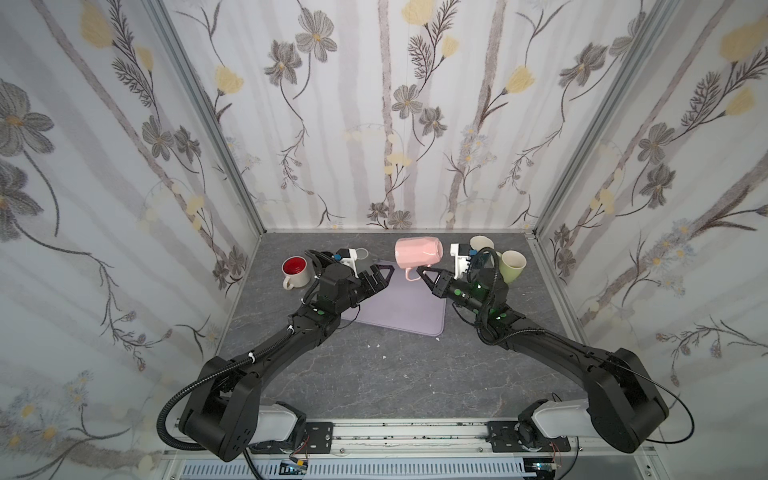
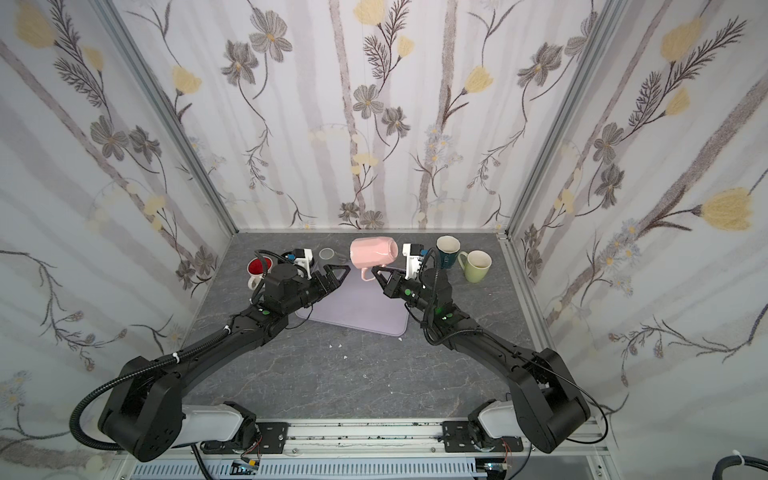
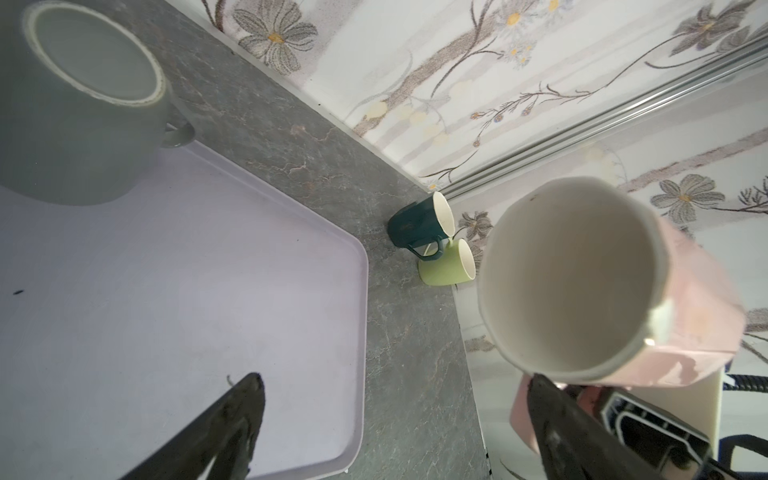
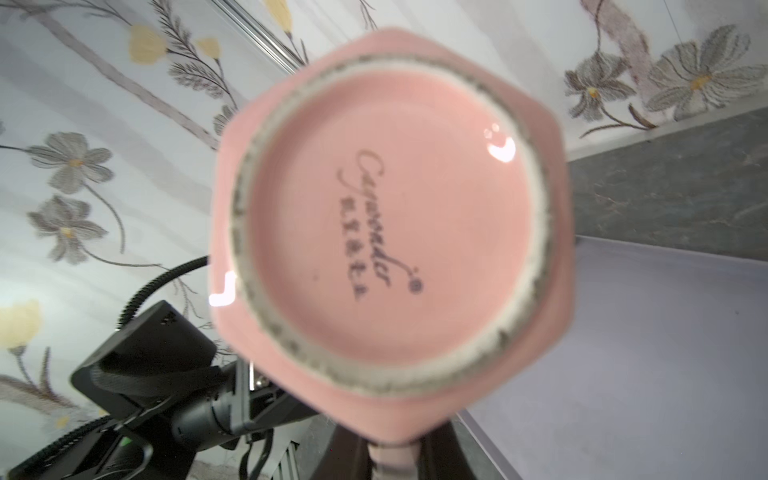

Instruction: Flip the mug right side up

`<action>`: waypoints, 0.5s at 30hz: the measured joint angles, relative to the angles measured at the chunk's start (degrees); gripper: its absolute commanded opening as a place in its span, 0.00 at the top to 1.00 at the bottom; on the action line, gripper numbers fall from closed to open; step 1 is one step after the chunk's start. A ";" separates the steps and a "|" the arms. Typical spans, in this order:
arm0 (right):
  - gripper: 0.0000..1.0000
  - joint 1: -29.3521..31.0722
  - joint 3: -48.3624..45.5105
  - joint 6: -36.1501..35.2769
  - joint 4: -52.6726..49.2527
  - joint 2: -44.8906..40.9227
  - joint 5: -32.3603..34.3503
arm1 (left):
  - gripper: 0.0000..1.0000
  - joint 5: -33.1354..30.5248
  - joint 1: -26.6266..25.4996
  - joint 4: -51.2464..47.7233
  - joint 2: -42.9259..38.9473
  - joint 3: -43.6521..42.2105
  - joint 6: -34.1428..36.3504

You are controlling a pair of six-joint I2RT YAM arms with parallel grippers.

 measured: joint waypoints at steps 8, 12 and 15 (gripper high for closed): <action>1.00 1.38 -4.92 2.19 8.02 -5.09 -0.46 | 0.00 0.66 -3.10 3.28 -2.64 1.33 0.20; 1.00 2.01 -6.38 2.58 11.63 -6.36 -0.55 | 0.00 -0.22 -4.85 4.70 -3.74 1.31 0.63; 1.00 2.05 -6.97 3.04 14.49 -6.91 -0.61 | 0.01 -0.90 -5.77 5.40 -5.51 1.22 1.33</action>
